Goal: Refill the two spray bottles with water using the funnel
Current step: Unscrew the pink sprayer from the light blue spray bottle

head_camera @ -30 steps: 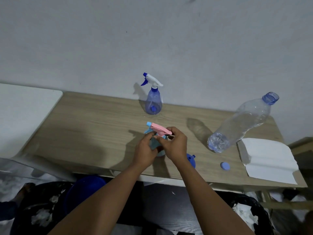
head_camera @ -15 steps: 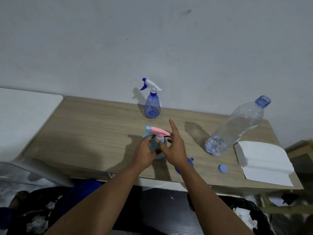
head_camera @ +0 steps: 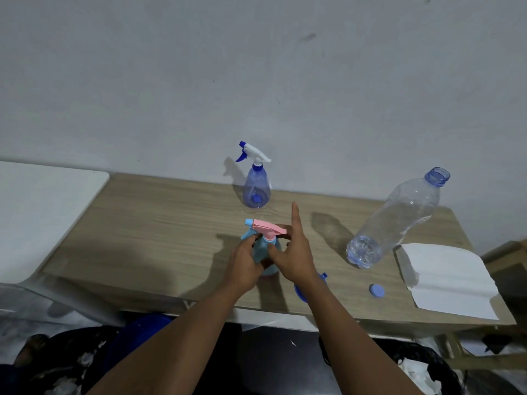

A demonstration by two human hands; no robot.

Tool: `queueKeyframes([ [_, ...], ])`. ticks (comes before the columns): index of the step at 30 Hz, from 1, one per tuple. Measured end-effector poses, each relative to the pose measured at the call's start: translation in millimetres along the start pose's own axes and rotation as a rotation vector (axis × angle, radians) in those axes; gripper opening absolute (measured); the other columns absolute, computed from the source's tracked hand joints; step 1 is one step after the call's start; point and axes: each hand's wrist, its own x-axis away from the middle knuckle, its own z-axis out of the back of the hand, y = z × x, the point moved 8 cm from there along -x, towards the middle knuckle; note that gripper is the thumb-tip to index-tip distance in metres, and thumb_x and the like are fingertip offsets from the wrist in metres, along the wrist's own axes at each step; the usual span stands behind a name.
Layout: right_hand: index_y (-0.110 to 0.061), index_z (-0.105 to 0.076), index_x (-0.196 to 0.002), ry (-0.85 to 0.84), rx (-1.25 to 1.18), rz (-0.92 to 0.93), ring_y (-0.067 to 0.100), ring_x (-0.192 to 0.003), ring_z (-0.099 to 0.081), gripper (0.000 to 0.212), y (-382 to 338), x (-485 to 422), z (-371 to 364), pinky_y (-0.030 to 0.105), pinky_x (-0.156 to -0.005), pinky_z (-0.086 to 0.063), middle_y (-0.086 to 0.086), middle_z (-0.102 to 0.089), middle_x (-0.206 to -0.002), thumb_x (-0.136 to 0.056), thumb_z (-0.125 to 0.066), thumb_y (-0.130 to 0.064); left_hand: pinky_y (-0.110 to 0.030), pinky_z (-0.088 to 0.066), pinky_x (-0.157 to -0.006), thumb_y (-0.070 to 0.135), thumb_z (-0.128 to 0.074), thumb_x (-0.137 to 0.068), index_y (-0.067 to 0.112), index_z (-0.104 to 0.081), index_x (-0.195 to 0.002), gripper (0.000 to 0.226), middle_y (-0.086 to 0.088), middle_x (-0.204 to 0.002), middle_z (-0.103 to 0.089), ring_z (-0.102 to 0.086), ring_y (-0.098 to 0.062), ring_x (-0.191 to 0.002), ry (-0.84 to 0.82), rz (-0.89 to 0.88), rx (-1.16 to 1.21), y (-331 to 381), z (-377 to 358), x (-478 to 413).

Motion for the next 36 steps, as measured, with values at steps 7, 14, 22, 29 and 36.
queueKeyframes([
  [7, -0.031, -0.001, -0.158, 0.004, 0.006, 0.005, 0.000, -0.095, -0.062, 0.105, -1.5, -1.7, -3.0, 0.011, -0.076, -0.045, -0.008, -0.063, -0.103, -0.085, -0.075, -0.015, -0.043, -0.054, -0.096, 0.032, -0.081, -0.073, 0.030, -0.057, -0.127, 0.060, 0.009, -0.123, -0.064, -0.062, -0.010, -0.113, -0.010, 0.018, 0.007, -6.1, -1.7, -1.0],
  [14, -0.031, -0.034, -0.149, 0.034, 0.012, 0.002, -0.003, -0.105, -0.058, 0.077, -2.6, -1.2, -3.2, 0.011, -0.087, -0.047, -0.011, -0.062, -0.114, -0.085, -0.076, -0.018, -0.040, -0.051, -0.100, 0.027, -0.083, -0.075, 0.027, -0.053, -0.135, 0.066, 0.006, -0.131, -0.060, -0.057, -0.013, -0.120, 0.003, 0.045, -0.022, -12.6, -3.2, -2.9],
  [22, -0.023, -0.048, -0.132, 0.108, -0.094, 0.104, 0.006, -0.108, -0.063, 0.045, -15.3, 2.1, 7.8, 0.011, -0.088, -0.046, -0.009, -0.066, -0.118, -0.093, -0.066, -0.012, -0.021, -0.054, -0.082, 0.022, -0.082, -0.072, 0.044, -0.058, -0.114, 0.053, 0.013, -0.109, -0.068, -0.065, -0.004, -0.101, 0.018, 0.010, 0.026, -8.4, -0.7, -1.3],
  [29, -0.016, -0.048, -0.133, 0.303, -0.154, 0.206, 0.012, -0.099, -0.065, 0.047, -70.3, -36.2, 54.5, 0.025, -0.087, -0.054, 0.004, -0.066, -0.115, -0.092, -0.067, -0.008, -0.033, -0.053, -0.093, 0.017, -0.085, -0.068, 0.033, -0.058, -0.123, 0.063, 0.015, -0.114, -0.064, -0.061, -0.007, -0.107, 0.041, 0.042, 0.084, -12.3, 0.4, 0.0],
  [36, -0.019, -0.052, -0.131, 0.459, -0.038, -0.080, 0.001, -0.075, -0.059, 0.044, -26.1, -88.9, 112.0, 0.020, -0.070, -0.045, -0.003, -0.066, -0.097, -0.089, -0.067, -0.015, -0.027, -0.047, -0.097, 0.024, -0.085, -0.067, 0.027, -0.059, -0.125, 0.063, 0.017, -0.121, -0.063, -0.055, 0.006, -0.110, 0.041, 0.004, 0.098, -14.2, 0.3, -0.2],
])
